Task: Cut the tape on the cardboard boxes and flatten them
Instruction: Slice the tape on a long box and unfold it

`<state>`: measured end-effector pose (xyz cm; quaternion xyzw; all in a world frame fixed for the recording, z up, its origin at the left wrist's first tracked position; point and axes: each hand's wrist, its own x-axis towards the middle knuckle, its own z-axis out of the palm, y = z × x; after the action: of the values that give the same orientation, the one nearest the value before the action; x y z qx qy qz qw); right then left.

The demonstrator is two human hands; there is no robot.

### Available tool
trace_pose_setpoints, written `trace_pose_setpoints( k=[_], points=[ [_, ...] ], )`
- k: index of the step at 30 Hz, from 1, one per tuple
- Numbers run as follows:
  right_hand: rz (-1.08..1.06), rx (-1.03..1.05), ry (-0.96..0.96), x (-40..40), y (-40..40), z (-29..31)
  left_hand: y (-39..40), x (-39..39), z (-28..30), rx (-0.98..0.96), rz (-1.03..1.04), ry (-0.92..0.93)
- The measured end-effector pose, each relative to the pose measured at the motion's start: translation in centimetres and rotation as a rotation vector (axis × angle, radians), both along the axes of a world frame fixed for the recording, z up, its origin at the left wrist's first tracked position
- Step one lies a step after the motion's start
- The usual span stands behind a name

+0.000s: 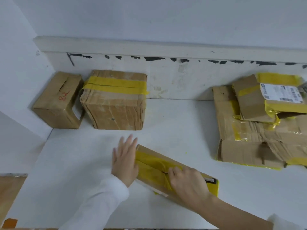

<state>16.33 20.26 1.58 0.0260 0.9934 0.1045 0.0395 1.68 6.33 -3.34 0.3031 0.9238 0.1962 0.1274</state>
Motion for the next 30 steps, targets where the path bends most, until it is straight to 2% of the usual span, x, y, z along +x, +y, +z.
trace_pose_setpoints(
  k=[2, 3, 4, 6, 10, 16, 24, 30],
  points=[
    [0.012, 0.001, 0.020, -0.1, 0.0, -0.3, 1.7, 1.3, 0.4, 0.028, -0.343, 0.186],
    [0.014, 0.002, 0.027, 0.0, 0.1, -0.5, 2.2, 1.9, 0.3, -0.004, -0.457, 0.242],
    [0.013, 0.004, 0.031, 0.2, 0.3, -0.6, 2.6, 2.3, 0.3, -0.059, -0.486, 0.290],
    [0.001, -0.003, 0.040, 1.2, 0.8, -0.9, 2.7, 2.4, 0.0, -0.148, -0.489, 0.282],
    [-0.058, 0.005, 0.063, 4.6, 2.9, -1.3, 2.6, 2.3, -0.6, -0.176, -0.495, 0.346],
    [-0.086, 0.025, 0.049, 9.0, 5.5, -1.4, 2.7, 2.6, -0.2, -0.158, -0.487, 0.314],
    [-0.108, -0.084, 0.036, 14.3, 10.1, -1.8, 2.9, 2.5, -1.0, -0.130, -0.428, 0.233],
    [-0.026, -0.135, 0.151, 15.2, 12.1, -3.5, 1.7, 3.1, -1.1, -0.114, -0.326, 0.151]
  ],
)
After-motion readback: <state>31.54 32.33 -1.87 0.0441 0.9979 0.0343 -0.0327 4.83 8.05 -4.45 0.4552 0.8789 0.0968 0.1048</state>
